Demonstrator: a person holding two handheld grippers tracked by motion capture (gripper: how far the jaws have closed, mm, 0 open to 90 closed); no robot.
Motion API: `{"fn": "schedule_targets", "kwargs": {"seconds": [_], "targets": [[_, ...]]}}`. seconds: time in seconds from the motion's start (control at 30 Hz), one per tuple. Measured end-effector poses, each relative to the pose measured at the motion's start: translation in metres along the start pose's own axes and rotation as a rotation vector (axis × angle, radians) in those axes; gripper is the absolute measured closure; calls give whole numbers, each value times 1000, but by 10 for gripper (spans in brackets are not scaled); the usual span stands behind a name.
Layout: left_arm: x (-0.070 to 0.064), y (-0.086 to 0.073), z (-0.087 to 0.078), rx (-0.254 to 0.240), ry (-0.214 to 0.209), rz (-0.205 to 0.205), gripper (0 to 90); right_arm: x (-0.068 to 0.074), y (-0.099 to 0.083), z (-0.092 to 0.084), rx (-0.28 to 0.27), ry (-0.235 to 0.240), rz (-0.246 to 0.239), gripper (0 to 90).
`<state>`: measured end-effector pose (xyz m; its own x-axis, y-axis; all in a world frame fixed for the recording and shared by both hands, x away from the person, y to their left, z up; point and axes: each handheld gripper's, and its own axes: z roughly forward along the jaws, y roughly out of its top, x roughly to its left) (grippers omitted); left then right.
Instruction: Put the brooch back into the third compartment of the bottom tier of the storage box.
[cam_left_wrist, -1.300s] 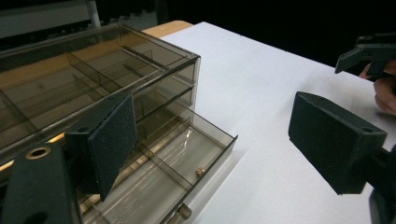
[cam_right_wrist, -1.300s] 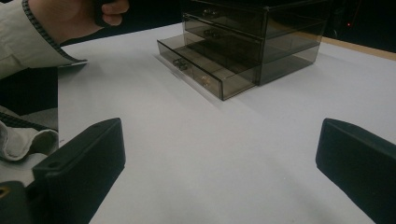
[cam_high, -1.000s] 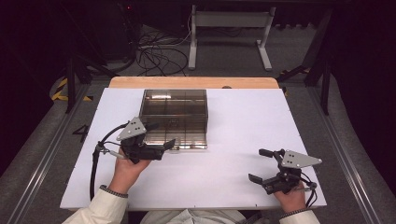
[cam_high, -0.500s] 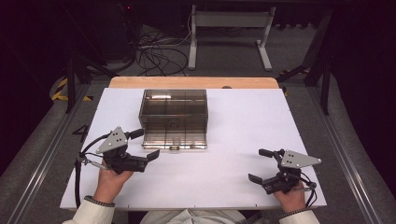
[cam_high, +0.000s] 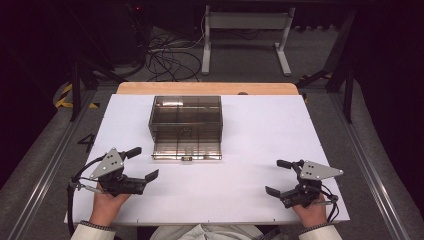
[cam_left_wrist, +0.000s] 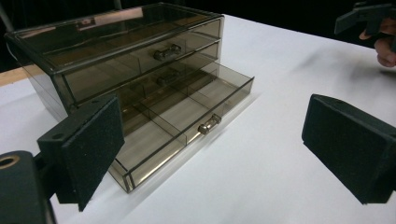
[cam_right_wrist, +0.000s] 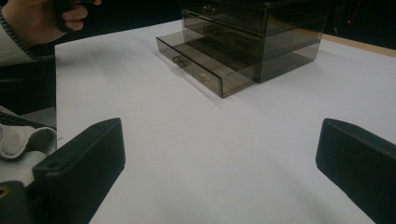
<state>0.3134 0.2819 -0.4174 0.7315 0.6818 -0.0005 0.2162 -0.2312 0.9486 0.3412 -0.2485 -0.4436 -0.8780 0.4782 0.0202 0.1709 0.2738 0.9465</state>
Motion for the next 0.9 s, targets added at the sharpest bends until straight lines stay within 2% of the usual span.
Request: {"fn": "schedule_targets", "kwargs": {"seconds": [0.13, 0.23, 0.3, 0.43, 0.6, 0.77, 0.9], "targets": [[1, -10, -4, -12, 10, 15, 67, 0, 0, 0, -1, -2, 1, 20], [2, -18, -7, -45, 13, -1, 58, 0, 0, 0, -1, -2, 1, 20], [3, -22, -8, -43, 20, -14, 58, 0, 0, 0, 2, -1, 0, 20], [3, -29, -11, -25, 43, -6, 58, 0, 0, 0, 3, 0, -1, 20], [5, -38, -13, -13, 53, -21, 54, 0, 0, 1, 8, -1, -1, 20], [4, -48, -16, 19, 67, -23, 51, -1, -1, 1, 9, -5, 0, 20], [6, -50, -22, 0, 80, -53, 49, -1, -1, 1, 12, -7, 2, 21]]}}
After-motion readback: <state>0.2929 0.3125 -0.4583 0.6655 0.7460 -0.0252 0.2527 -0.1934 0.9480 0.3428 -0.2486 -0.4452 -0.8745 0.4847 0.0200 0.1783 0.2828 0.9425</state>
